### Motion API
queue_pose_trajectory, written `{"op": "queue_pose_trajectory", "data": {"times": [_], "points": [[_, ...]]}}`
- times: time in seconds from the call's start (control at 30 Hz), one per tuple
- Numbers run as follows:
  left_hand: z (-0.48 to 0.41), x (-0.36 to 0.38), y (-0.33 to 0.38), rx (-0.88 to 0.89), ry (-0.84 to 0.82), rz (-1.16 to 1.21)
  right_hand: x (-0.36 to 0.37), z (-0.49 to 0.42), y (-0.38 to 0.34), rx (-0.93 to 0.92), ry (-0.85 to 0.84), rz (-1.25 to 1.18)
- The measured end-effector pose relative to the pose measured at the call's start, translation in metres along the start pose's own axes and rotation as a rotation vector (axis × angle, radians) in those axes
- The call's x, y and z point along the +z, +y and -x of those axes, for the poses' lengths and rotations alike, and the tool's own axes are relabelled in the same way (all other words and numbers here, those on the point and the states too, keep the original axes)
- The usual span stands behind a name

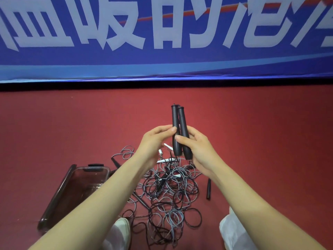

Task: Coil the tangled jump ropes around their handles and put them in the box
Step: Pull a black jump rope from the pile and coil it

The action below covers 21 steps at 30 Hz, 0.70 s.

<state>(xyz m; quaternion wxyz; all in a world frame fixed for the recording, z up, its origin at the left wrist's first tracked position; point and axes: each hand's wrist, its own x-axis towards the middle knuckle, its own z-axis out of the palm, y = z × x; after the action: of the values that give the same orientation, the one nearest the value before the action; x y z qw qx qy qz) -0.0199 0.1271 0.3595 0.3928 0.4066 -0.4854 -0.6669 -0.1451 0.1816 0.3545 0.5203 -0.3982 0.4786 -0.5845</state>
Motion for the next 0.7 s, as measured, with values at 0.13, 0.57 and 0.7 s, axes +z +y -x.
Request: {"op": "queue_pose_trajectory", "data": {"times": [0.13,0.57,0.7], "points": [[-0.013,-0.019,0.015,0.164,0.102,-0.136,-0.009,0.001,-0.01,0.119,-0.171,-0.139],[-0.016,-0.03,0.026,0.134,-0.294,-0.231,-0.039,0.008,-0.019,0.233,-0.363,0.144],[-0.014,-0.036,0.023,0.041,-0.326,-0.196,-0.032,0.004,-0.019,0.244,-0.348,0.253]]}}
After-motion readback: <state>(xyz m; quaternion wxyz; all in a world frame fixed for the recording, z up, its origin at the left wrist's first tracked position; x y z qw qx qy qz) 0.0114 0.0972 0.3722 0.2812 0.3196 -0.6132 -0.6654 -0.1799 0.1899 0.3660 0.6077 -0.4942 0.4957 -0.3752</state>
